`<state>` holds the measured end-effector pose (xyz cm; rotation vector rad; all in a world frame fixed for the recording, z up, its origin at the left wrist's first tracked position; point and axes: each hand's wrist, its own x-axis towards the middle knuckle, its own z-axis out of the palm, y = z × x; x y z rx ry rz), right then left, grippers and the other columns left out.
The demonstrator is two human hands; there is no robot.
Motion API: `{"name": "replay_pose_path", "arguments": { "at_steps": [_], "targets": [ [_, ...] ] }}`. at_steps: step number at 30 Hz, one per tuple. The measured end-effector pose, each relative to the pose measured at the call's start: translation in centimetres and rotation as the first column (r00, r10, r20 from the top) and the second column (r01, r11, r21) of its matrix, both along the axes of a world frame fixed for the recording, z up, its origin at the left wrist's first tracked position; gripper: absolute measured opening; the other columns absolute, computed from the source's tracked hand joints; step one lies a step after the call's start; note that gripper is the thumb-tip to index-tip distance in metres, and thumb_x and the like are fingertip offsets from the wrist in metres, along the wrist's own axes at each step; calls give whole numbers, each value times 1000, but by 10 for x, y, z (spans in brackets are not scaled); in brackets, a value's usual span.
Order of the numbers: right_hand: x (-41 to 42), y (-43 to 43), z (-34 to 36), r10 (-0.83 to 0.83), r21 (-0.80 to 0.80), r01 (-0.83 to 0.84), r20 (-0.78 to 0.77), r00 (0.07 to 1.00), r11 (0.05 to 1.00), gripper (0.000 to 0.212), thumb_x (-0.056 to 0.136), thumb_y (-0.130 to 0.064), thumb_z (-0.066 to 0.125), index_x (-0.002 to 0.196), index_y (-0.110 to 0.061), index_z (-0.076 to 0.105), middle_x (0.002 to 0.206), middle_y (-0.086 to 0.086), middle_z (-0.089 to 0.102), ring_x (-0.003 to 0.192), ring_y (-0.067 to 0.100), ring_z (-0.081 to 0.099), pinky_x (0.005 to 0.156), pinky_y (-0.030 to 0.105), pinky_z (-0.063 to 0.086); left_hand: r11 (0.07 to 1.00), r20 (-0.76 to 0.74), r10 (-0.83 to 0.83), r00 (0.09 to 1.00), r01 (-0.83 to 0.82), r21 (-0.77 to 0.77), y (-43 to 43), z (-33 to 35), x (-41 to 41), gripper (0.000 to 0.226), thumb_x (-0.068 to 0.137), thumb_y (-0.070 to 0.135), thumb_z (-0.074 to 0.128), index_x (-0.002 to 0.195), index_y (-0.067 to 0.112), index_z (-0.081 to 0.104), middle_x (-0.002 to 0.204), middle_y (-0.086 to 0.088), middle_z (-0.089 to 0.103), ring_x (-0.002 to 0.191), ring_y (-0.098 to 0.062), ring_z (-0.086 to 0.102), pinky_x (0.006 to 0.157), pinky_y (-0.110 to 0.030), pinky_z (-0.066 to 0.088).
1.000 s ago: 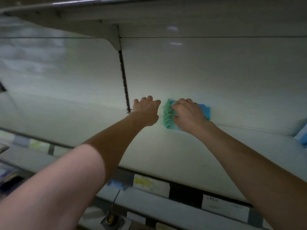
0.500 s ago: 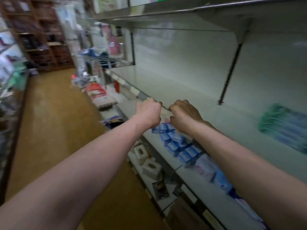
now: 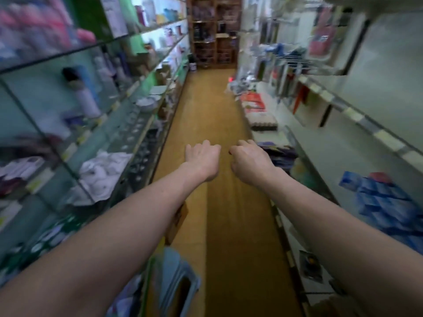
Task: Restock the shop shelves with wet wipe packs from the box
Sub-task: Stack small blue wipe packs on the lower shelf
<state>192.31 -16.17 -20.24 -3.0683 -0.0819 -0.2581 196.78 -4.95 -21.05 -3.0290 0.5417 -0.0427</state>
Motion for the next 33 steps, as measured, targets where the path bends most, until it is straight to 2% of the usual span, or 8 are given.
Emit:
{"name": "replay_pose_path", "arguments": {
  "at_steps": [6,10,14,18,22,26,30,33],
  "targets": [
    [22,132,-30,241,28,-240,-62,968,970,31,96,-16,52,125,-11,57,120,10,57,110,24,51,89,35,50,988,-92,154,984,-153,15,144,-21,-6,45,95,27,56,138,23,44,130,-9,49,117,-29,51,96,-44,38],
    [31,216,-58,374,35,-374,-174,911,927,32,97,-16,48,127,-8,54,124,11,54,116,29,46,91,37,44,963,-202,262,944,-268,-4,233,-49,-12,34,93,31,54,125,20,51,127,-11,48,118,-33,51,89,-42,38],
    [33,290,-96,491,59,-495,-273,827,867,20,99,-17,45,114,-11,56,117,10,54,112,28,48,86,30,37,912,-296,385,874,-409,-20,308,-91,-26,35,92,28,55,127,20,51,129,-12,44,121,-34,46,90,-43,41],
    [29,344,-135,580,75,-596,-358,732,799,32,96,-15,46,127,-11,54,128,11,52,120,30,44,95,32,36,842,-386,495,778,-540,-9,368,-138,-46,36,93,32,55,128,23,51,128,-11,43,119,-34,47,82,-39,40],
    [25,383,-183,633,99,-665,-438,638,740,38,95,-17,50,132,-11,51,129,13,50,121,31,44,97,34,37,764,-501,556,663,-645,-4,408,-181,-66,34,92,32,57,125,23,52,125,-11,43,117,-35,47,77,-38,37],
    [14,400,-235,654,147,-698,-522,547,701,30,96,-12,46,125,-8,54,127,15,53,123,31,44,98,32,35,699,-588,590,554,-714,29,422,-231,-85,37,89,22,60,125,21,52,119,-11,45,111,-36,54,79,-40,44],
    [0,405,-291,640,169,-703,-596,485,690,28,92,-11,47,117,-4,56,125,17,53,121,31,46,96,34,38,648,-652,584,484,-762,15,419,-281,-104,32,86,26,58,117,20,57,128,-15,51,114,-36,56,87,-38,48],
    [-9,402,-327,612,165,-703,-651,450,692,31,93,-12,47,121,-4,55,128,17,53,124,31,45,97,33,38,601,-696,582,421,-799,20,413,-317,-112,41,87,26,57,128,19,52,140,-13,45,124,-34,51,94,-39,46]
  ]
}}
